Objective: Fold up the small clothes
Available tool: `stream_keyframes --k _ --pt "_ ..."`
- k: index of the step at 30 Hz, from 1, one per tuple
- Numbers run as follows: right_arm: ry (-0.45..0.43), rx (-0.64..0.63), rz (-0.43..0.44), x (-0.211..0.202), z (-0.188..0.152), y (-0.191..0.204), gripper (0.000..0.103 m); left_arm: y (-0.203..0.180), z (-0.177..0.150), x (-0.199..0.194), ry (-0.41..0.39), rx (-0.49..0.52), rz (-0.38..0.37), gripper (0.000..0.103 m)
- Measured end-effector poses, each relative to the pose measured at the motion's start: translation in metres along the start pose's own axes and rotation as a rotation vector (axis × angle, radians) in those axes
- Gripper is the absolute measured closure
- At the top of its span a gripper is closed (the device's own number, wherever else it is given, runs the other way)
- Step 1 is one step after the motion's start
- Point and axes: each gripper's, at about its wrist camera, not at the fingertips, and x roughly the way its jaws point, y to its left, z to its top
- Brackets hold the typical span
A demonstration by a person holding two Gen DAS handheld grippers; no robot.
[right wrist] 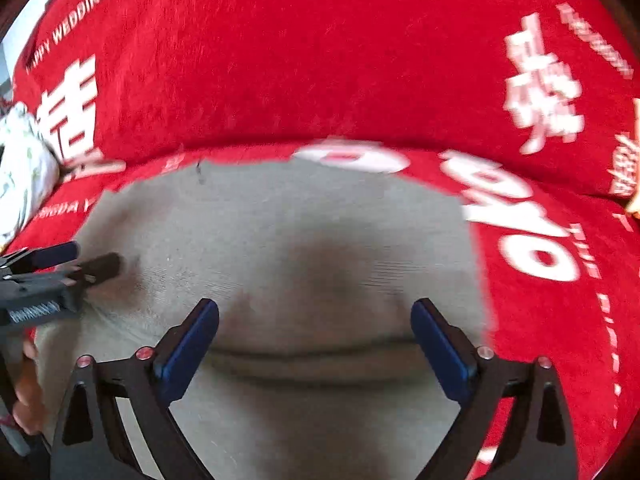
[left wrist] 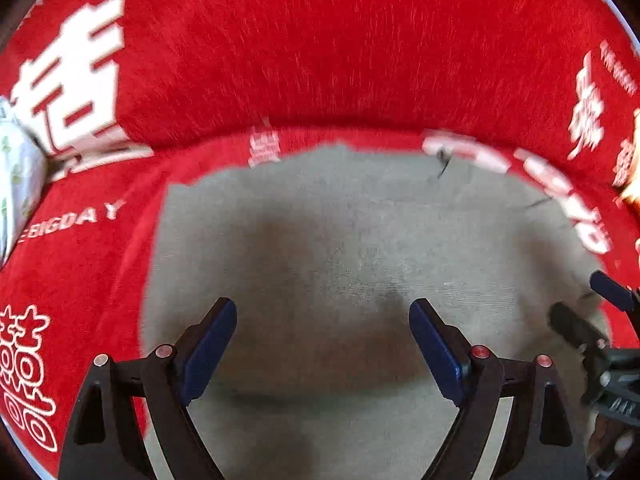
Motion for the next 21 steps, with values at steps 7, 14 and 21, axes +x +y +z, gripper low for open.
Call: stream_keyframes --k 7,14,21 --pt "0.081 0.076 -0.093 0.043 0.029 -0.013 0.0 0.012 0.025 0.021 0.043 -0.051 0.036 0.0" --pt "0.036 -0.017 -0.048 0.014 -0.019 0.019 0.0 0.003 -0.021 0.003 -0.024 0.032 0.029 0.0" --pt "0.014 -0.036 -0.086 -0.006 -0.055 0.024 0.0 -0.004 -0.058 -0.02 -0.03 0.055 0.011 0.0"
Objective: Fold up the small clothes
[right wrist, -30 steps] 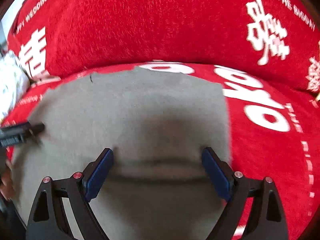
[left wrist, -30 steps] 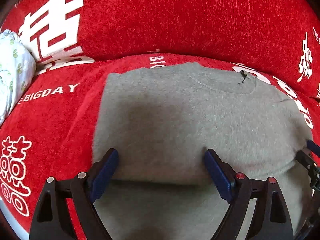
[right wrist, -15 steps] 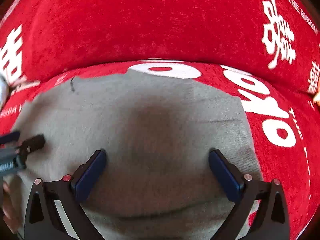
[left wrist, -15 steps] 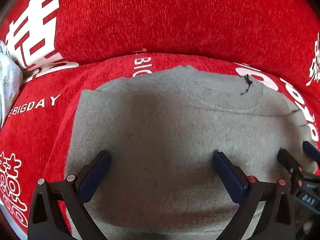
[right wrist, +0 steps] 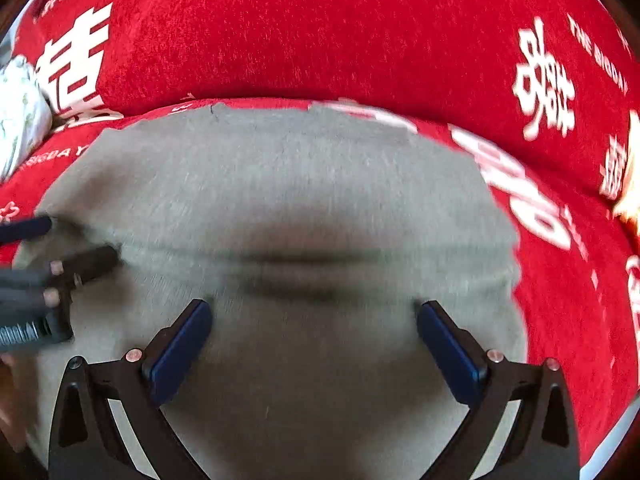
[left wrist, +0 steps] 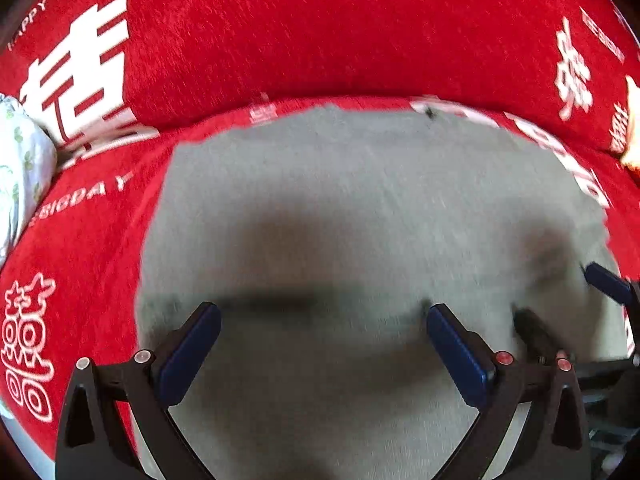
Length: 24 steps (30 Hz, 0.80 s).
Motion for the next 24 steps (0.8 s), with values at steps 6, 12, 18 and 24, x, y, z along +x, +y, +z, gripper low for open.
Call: stream_keyframes --k 6,12,18,24 --pt "-0.065 0.036 -0.004 -0.022 -0.036 -0.001 0.0 -0.002 -0.042 -0.021 -0.046 0.003 0.01 0.0" --pt "-0.108 0.029 -0.004 -0.044 -0.069 0.002 0.0 -0.002 -0.075 -0.04 -0.074 -0.001 0.014 0.0" --pt "-0.141 0.015 -0.008 -0.061 -0.097 0.004 0.0 -0.003 -0.105 -0.057 -0.092 -0.007 0.028 0.0" --pt "-0.153 -0.037 -0.009 -0.074 -0.119 0.007 0.0 -0.009 -0.129 -0.068 -0.084 0.011 0.038 0.0"
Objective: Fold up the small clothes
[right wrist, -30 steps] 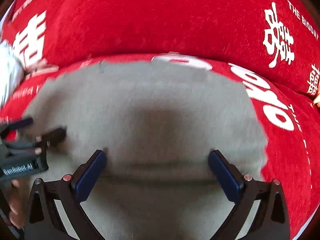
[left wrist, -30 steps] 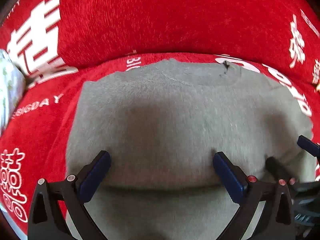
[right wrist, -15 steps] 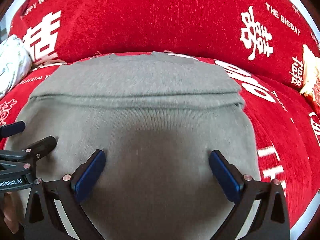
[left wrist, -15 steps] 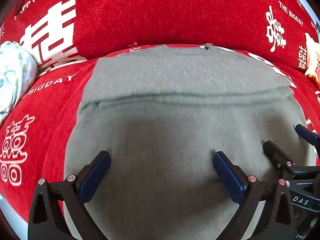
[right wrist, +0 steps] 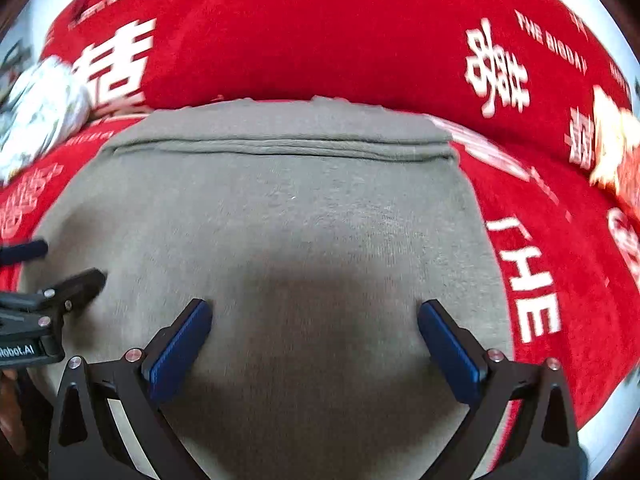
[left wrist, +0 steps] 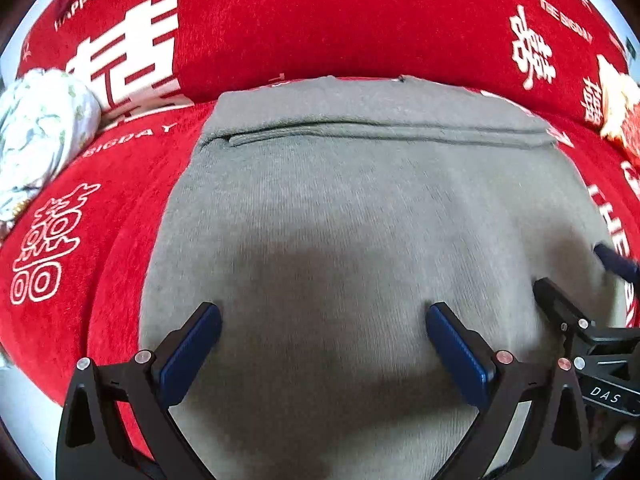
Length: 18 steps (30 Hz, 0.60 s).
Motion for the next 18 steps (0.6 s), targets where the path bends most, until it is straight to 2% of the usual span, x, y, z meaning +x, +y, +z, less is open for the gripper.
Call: stream_keyframes --k 7,18 --pt "-0.008 -0.029 0.025 -0.016 -0.027 -0.002 0.0 0.002 -0.024 -0.01 0.016 -0.014 -0.019 0.0" --pt "-0.014 -0.058 0.023 -0.03 -0.051 -0.001 0.0 0.0 -0.051 -0.02 0.011 -0.011 -0.026 0.0"
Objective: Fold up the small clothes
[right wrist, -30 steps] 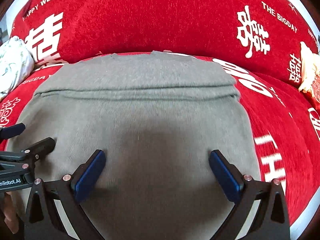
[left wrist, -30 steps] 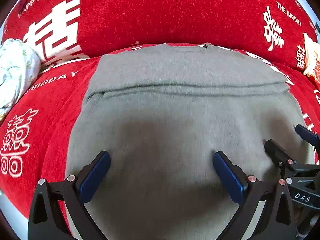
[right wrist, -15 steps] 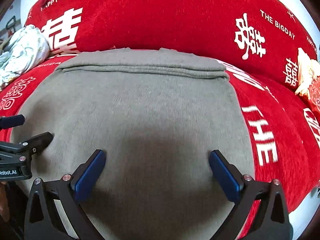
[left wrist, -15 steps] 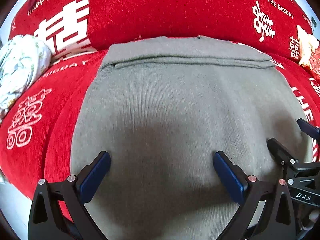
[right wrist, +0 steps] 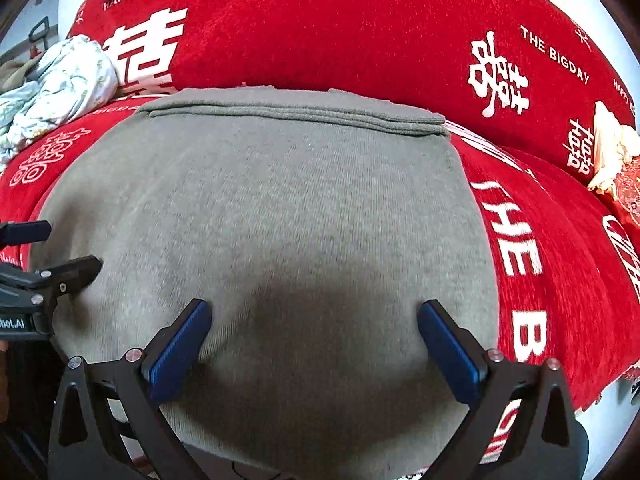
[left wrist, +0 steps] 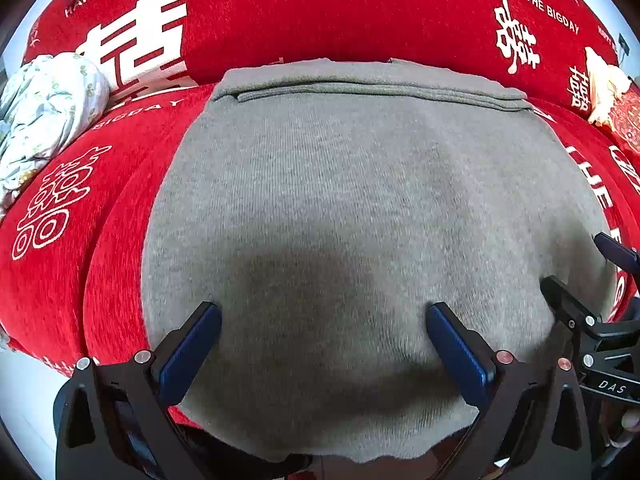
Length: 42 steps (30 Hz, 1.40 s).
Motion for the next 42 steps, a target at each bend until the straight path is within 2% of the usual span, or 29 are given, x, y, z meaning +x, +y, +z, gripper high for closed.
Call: stream_keyframes --k 4,6,8,10,13,15,20,23,25,28,29,30,31,32,33,37,39,42 --pt "0.017 -0.027 0.004 -0.005 -0.008 0.001 0.0 0.002 -0.007 -0.003 0.017 0.001 -0.004 0.0" --pt "0.055 -0.043 0.012 -0.008 -0.013 0.0 0.0 0.007 -0.014 -0.007 0.031 -0.005 0.002 0.0" --pt "0.103 -0.046 0.041 -0.013 -0.019 -0.004 0.0 0.018 -0.025 -0.015 0.024 -0.048 0.005 0.0" --pt "0.117 -0.025 0.031 -0.016 -0.028 -0.012 0.0 0.035 -0.034 -0.018 0.032 -0.113 0.016 0.0" --pt "0.135 0.056 0.018 -0.018 -0.037 -0.029 0.0 0.057 -0.04 -0.013 0.072 -0.224 -0.019 0.0" --pt "0.14 0.1 0.006 -0.02 -0.039 -0.038 0.0 0.064 -0.04 -0.007 0.103 -0.261 -0.038 0.0" --pt "0.209 0.143 0.006 -0.012 -0.046 -0.044 0.0 0.062 -0.046 0.016 0.227 -0.273 -0.123 0.0" --pt "0.267 0.123 -0.003 -0.002 -0.05 -0.039 0.0 0.062 -0.047 0.017 0.227 -0.276 -0.13 0.0" --pt "0.267 0.098 -0.01 -0.002 -0.049 -0.033 0.001 0.061 -0.047 0.017 0.225 -0.269 -0.148 0.001" --pt "0.242 0.07 0.005 -0.012 -0.047 -0.025 0.029 0.051 -0.048 0.006 0.195 -0.215 -0.15 0.022" --pt "0.236 0.07 0.011 -0.016 -0.046 -0.024 0.047 0.047 -0.047 0.002 0.184 -0.194 -0.149 0.036" --pt "0.233 0.073 0.03 -0.02 -0.045 -0.024 0.071 0.042 -0.047 -0.005 0.172 -0.174 -0.151 0.056" --pt "0.232 0.079 0.054 -0.023 -0.044 -0.025 0.08 0.038 -0.048 -0.01 0.16 -0.154 -0.157 0.068" --pt "0.232 0.084 0.069 -0.025 -0.044 -0.026 0.085 0.035 -0.048 -0.015 0.152 -0.14 -0.168 0.084" --pt "0.219 0.104 0.089 -0.03 -0.043 -0.03 0.09 0.034 -0.047 -0.02 0.141 -0.136 -0.177 0.085" --pt "0.141 0.212 0.182 -0.049 -0.034 -0.054 0.092 0.047 -0.034 -0.041 0.061 -0.161 -0.259 0.087" --pt "0.079 0.257 0.22 -0.059 -0.024 -0.067 0.092 0.051 -0.02 -0.049 0.018 -0.152 -0.254 0.087" --pt "-0.022 0.269 0.209 -0.068 0.0 -0.08 0.092 0.051 0.007 -0.056 -0.034 -0.139 -0.233 0.087"
